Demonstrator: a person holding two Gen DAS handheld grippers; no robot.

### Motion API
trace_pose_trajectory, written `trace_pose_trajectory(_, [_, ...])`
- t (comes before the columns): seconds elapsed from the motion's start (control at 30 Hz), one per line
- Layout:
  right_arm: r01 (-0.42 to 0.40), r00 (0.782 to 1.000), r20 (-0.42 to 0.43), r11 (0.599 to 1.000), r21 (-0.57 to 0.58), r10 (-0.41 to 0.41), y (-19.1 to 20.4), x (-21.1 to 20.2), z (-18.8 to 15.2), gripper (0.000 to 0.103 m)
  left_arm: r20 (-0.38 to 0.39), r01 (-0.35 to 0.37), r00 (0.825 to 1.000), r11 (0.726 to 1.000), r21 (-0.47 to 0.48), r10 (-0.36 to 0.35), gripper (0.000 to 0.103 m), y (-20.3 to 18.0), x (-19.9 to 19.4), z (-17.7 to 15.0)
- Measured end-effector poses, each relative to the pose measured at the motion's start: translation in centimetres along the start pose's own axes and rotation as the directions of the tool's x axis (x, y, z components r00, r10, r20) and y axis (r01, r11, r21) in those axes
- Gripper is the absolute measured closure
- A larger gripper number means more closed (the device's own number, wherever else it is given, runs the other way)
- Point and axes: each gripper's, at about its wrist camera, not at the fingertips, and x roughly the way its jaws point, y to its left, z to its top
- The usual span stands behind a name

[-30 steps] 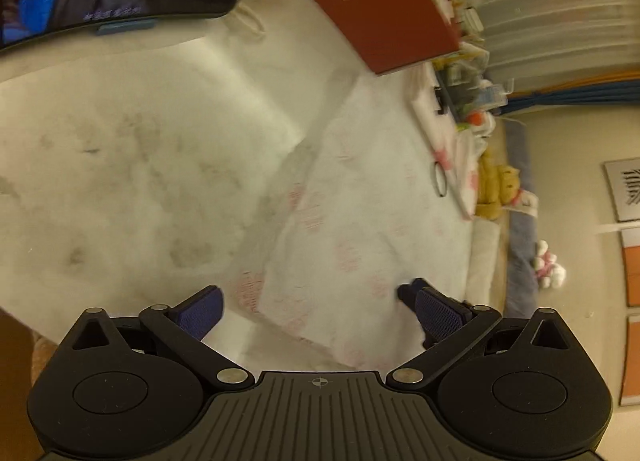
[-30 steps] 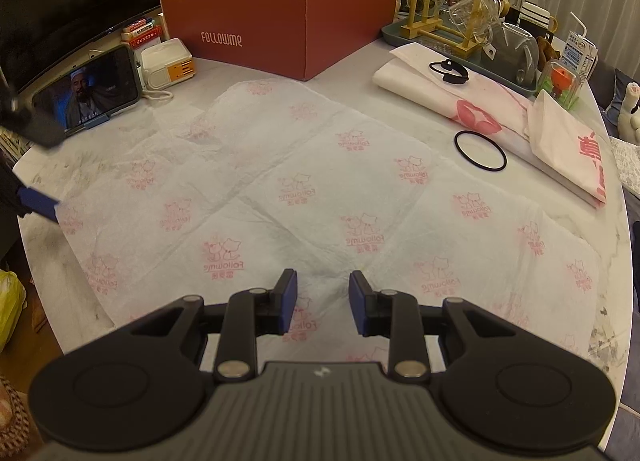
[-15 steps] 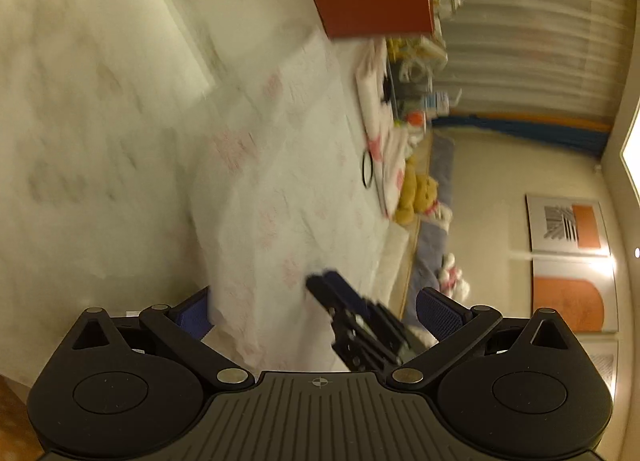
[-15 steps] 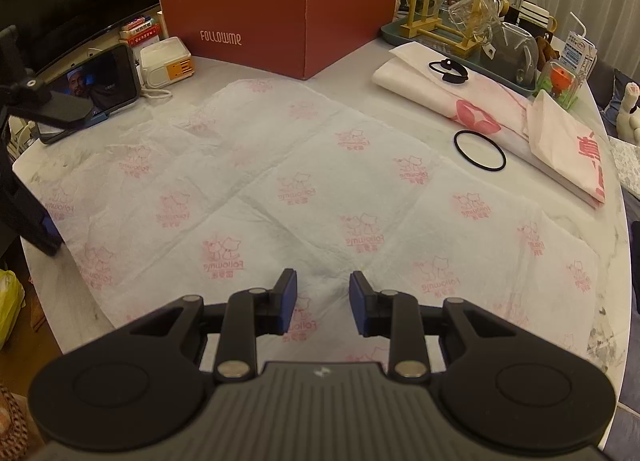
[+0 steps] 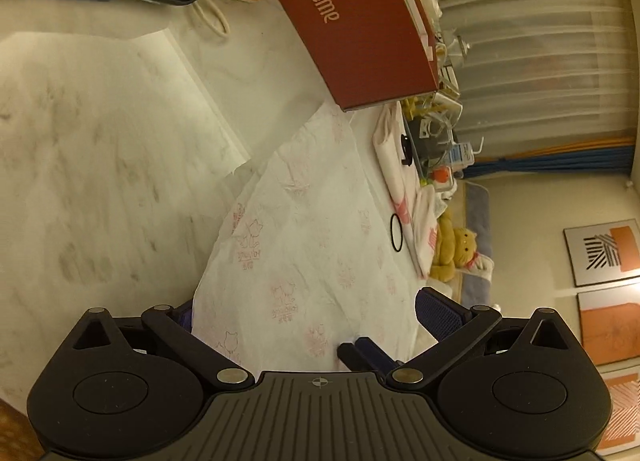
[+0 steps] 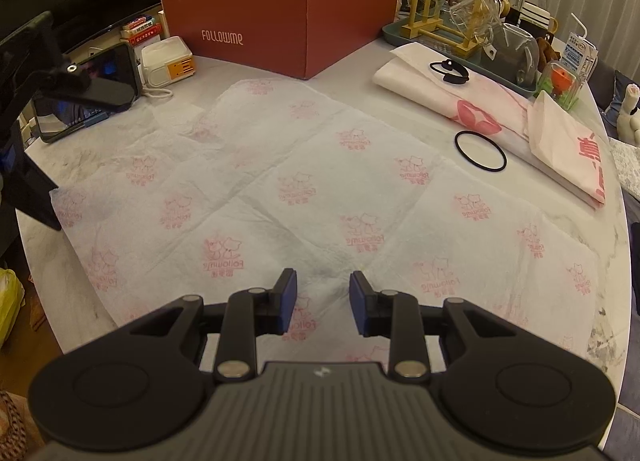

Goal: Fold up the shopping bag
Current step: 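Close the left gripper on the white pink-printed bag edge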

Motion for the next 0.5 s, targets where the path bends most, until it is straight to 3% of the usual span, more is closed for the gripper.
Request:
trace_pose_trajectory(0.03, [-0.001,1.000,0.000,1.000,-0.001,0.001,0.0,0.0,0.0,0.074,-0.014,-0.018,1.000,1.000,0.015,0.018,0.013,-0.3,0.3,0.0])
trace_pose_trajectory(0.07, [-0.001,1.000,-0.001,1.000,-0.002,0.001,0.0,0.0,0.0,0.074,-0.037,-0.040,0.998,0.999,0.032,0.041,0.034,-0.7,0.7,0.1])
trace_pose_trajectory(0.13, [-0.003,1.000,-0.003,1.000,-0.004,0.003,0.0,0.0,0.0,0.074,-0.091,-0.067,0.993,0.997,0.042,0.071,0.062,-0.7,1.4,0.5])
trace_pose_trajectory(0.27, [-0.006,1.000,-0.006,1.000,-0.006,0.006,-0.1,0.1,0.1,0.074,-0.133,-0.056,0.989,0.994,0.092,0.067,0.097,-1.4,2.3,0.4])
trace_pose_trajectory(0.5, [-0.004,1.000,-0.015,1.000,-0.014,0.004,-0.2,-0.3,0.2,0.073,-0.109,-0.129,0.982,0.968,0.214,0.155,0.101,-3.6,1.8,0.7])
